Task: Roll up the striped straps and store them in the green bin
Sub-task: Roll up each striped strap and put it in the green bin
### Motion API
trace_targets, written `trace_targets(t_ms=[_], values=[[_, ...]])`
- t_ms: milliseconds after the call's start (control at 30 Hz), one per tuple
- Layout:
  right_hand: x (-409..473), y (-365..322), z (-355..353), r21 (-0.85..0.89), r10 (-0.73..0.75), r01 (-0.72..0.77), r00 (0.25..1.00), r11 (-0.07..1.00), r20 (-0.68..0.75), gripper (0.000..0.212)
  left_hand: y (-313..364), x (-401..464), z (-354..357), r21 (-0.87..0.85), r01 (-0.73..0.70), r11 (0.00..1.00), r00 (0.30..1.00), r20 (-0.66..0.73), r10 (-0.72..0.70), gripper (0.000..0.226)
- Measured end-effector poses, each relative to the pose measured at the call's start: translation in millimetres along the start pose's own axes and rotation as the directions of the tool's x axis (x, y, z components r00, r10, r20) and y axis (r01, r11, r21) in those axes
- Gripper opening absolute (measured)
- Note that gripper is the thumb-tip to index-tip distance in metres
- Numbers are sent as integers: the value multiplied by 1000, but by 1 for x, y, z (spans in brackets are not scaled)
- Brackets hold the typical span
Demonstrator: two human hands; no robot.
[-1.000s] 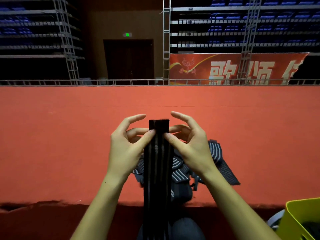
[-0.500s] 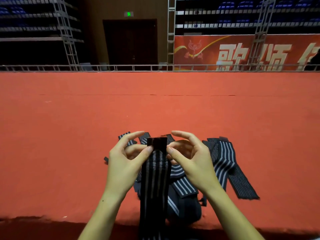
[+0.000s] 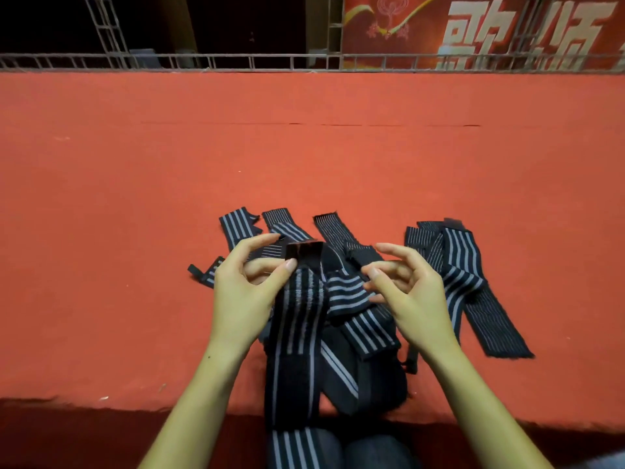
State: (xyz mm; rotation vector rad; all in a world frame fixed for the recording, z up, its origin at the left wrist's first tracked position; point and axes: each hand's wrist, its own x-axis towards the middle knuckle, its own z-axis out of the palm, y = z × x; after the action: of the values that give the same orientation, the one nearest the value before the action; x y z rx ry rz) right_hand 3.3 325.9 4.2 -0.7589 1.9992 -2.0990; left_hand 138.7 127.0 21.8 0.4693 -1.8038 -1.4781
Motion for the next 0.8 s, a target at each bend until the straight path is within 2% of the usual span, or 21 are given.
trace_targets(t_ms=[100,233,433,600,700,800], values=[[1,22,-12,-65,49,-52,998,997,-40,31,-15,2,-1,12,27,1000,1000,-4,-27,38],[12,50,-22,-277,59,-83,994,957,-91,32,-26,3,2,23,50,998,999,2,-50,38],[26,67,-15,-606,58,-74,997,792,-47,53,-31,7,8,41,63,997,998,14,-63,37],[36,75,0,-573,62,-106,993,813,-97,60,-33,9,9,38,60,997,998,11,-61,37],[42,74,7,-501,25,-99,988,860,-152,57,-32,9,9,48,58,997,998,16,-59,37],[39,63,8,-363,15,-62,991,930,-131,61,-30,9,8,60,54,997,998,17,-55,38]])
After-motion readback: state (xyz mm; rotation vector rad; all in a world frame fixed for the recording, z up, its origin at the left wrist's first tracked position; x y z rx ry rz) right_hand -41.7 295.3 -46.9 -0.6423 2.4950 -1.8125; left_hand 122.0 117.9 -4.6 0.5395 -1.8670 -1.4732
